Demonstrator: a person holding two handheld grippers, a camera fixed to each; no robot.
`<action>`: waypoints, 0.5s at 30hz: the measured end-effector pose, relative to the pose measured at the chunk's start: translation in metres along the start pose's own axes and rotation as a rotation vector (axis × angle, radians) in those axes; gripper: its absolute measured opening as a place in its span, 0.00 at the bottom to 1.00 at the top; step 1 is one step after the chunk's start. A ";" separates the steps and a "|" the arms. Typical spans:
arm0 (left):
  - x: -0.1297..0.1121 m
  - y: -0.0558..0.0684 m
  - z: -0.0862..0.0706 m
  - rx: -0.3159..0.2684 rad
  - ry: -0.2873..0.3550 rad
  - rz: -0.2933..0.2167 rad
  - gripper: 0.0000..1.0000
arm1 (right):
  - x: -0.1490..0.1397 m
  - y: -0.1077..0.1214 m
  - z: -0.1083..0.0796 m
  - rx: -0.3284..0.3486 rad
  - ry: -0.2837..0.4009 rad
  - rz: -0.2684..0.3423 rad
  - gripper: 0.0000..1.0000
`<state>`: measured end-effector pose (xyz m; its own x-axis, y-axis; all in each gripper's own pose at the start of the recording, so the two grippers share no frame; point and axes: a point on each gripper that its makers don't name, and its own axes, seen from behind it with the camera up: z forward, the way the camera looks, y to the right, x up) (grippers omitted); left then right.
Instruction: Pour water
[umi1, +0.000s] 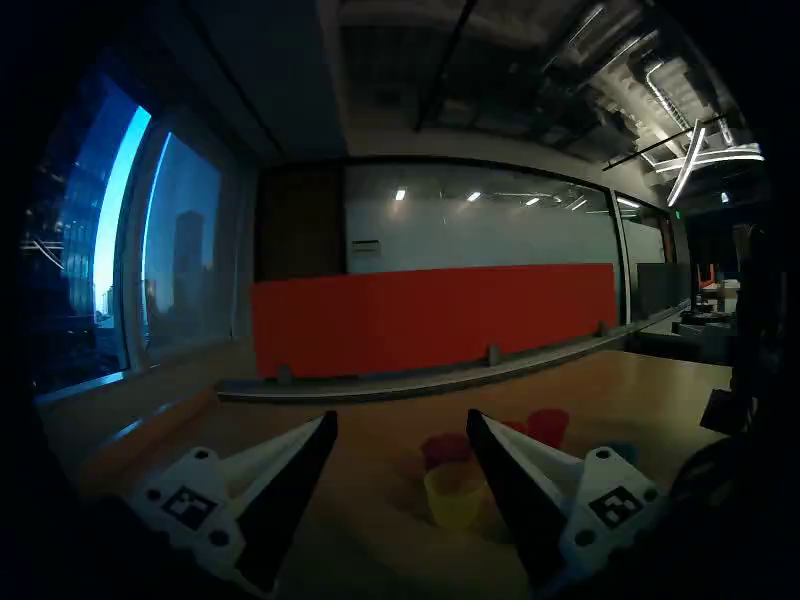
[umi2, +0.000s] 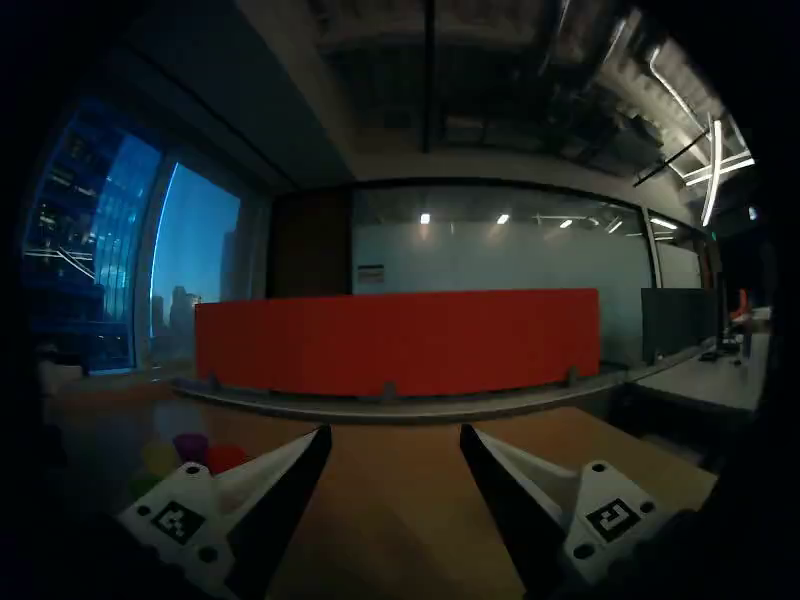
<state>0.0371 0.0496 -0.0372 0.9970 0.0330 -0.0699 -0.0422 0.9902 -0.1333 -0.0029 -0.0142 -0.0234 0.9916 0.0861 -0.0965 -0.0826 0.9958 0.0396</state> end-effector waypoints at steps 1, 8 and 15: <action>0.002 -0.002 0.000 0.010 0.007 0.003 0.96 | 0.001 0.001 0.000 -0.011 0.006 -0.006 0.99; 0.006 -0.014 0.002 0.066 0.025 0.032 0.96 | 0.005 0.007 -0.001 -0.059 0.026 -0.043 0.99; 0.002 -0.024 0.006 0.111 0.039 0.045 0.96 | 0.007 0.010 -0.005 -0.076 0.027 -0.031 0.99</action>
<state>0.0407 0.0270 -0.0281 0.9909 0.0745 -0.1120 -0.0771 0.9968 -0.0191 0.0030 -0.0037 -0.0286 0.9909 0.0548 -0.1230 -0.0601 0.9974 -0.0397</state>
